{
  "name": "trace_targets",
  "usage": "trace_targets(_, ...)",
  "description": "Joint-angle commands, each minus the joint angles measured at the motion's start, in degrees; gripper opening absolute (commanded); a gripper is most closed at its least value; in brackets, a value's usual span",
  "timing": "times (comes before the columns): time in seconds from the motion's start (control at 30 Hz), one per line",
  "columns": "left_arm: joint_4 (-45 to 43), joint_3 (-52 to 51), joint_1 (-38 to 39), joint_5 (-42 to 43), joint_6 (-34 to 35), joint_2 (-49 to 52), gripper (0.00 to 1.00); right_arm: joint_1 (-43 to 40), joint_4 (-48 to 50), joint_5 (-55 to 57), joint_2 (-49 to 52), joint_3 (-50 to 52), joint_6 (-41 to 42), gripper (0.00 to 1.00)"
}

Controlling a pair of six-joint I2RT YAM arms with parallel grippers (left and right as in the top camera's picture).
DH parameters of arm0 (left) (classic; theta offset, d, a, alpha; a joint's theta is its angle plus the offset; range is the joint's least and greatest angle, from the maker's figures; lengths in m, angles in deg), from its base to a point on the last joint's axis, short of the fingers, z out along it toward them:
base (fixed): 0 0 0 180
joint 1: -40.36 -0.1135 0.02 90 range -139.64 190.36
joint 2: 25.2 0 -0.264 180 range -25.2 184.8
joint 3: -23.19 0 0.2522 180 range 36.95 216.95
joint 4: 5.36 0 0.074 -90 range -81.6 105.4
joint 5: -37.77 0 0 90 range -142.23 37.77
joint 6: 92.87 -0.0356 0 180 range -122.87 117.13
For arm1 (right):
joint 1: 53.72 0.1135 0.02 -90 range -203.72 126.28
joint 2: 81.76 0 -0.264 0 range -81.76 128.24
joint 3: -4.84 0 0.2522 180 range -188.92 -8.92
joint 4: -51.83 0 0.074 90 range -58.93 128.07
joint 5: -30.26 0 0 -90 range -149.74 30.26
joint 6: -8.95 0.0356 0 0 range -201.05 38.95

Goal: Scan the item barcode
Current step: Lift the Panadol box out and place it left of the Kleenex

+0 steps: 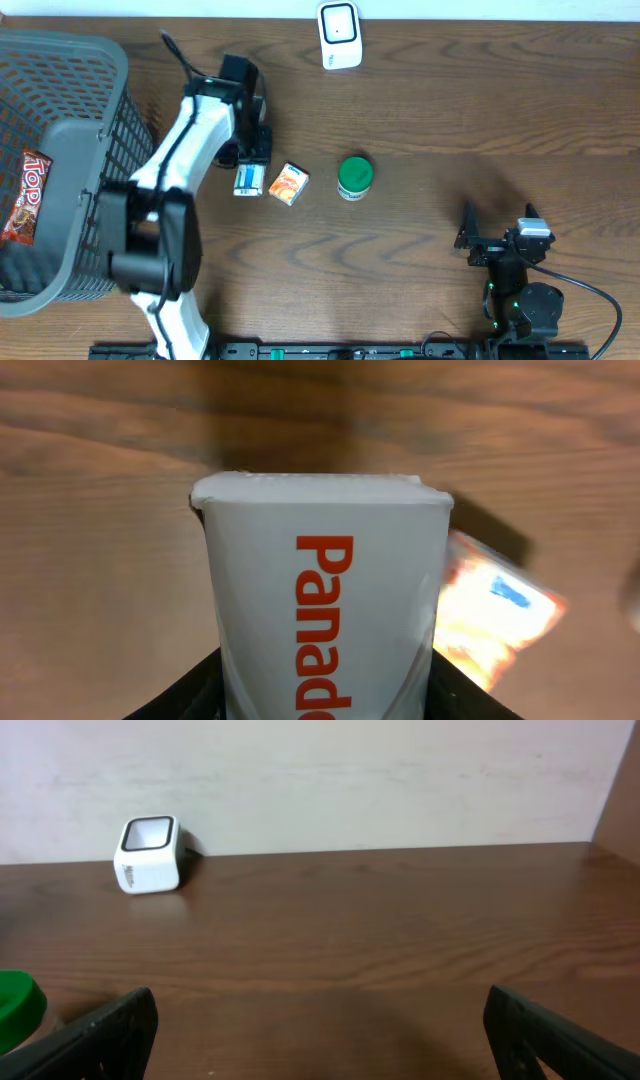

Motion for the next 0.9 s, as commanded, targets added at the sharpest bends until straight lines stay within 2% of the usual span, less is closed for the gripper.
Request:
trace_targets(0.0,-0.8,-0.5,0.1,-1.6,0.3,4.9,0.5,0.2,-0.2,0.1,-0.2,0.0,0.7,0.99)
trace_targets(0.17,-5.3,-2.4,0.5,-1.6,0.4,8.7,0.5,0.2,-0.2,0.1,-0.2,0.0,0.7,0.99)
trace_targets(0.33,-11.8,-9.1,1.9,-1.6,4.9,8.8,0.5,0.2,-0.2,0.1,-0.2,0.0,0.7,0.99)
trace_targets(0.67,-16.0,-12.5,11.7,3.1,8.3,8.7,0.51,0.2,-0.2,0.1,-0.2,0.0,0.7,0.99)
trace_targets(0.73,-16.8,-12.5,13.7,2.1,8.3,8.7,0.57,0.2,-0.2,0.1,-0.2,0.0,0.7,0.99)
trace_targets(0.8,-16.9,-12.0,14.7,0.7,8.3,8.6,0.69,0.2,-0.2,0.1,-0.2,0.0,0.7,0.99)
trace_targets(0.83,-16.2,-11.3,14.7,-0.6,8.3,8.3,0.88,0.2,-0.2,0.1,-0.2,0.0,0.7,0.99)
trace_targets(0.87,-15.5,-10.8,14.4,-2.0,8.3,8.0,0.92,0.2,-0.2,0.1,-0.2,0.0,0.7,0.99)
